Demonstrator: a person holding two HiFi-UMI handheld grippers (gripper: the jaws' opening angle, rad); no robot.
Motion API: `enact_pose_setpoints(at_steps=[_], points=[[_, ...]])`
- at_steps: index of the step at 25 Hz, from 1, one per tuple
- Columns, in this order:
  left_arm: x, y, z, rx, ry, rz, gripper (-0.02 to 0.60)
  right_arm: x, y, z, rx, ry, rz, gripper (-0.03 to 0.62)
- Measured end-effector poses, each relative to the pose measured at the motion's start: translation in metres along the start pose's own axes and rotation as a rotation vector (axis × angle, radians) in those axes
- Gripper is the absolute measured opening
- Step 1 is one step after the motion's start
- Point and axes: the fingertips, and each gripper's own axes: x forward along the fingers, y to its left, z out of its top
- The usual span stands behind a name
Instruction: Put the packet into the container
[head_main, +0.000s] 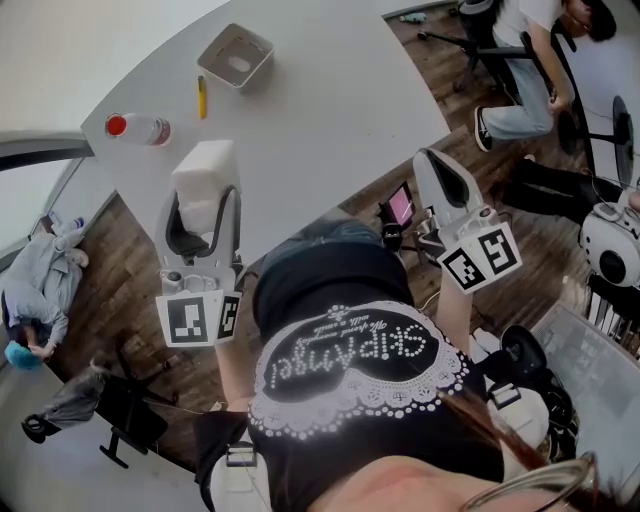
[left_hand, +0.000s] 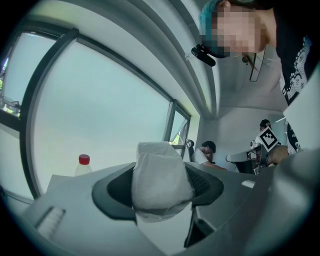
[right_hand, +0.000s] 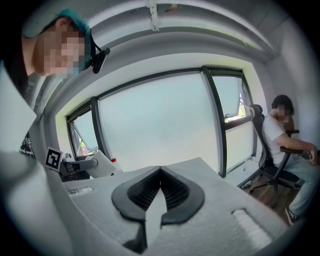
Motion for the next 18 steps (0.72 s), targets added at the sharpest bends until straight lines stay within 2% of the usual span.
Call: enact_pose_setpoints(at_steps=[10, 18], points=[[0.024, 0.009, 0.003, 0.023, -0.024, 0.042, 0.281, 0.02, -0.019, -0.01, 0.035, 0.04, 0.014, -0.005], [0.073, 0.011, 0.01, 0.042, -0.029, -0.014, 0.281, 0.031, -0.038, -0.018, 0.079, 0.055, 0.005, -0.005]])
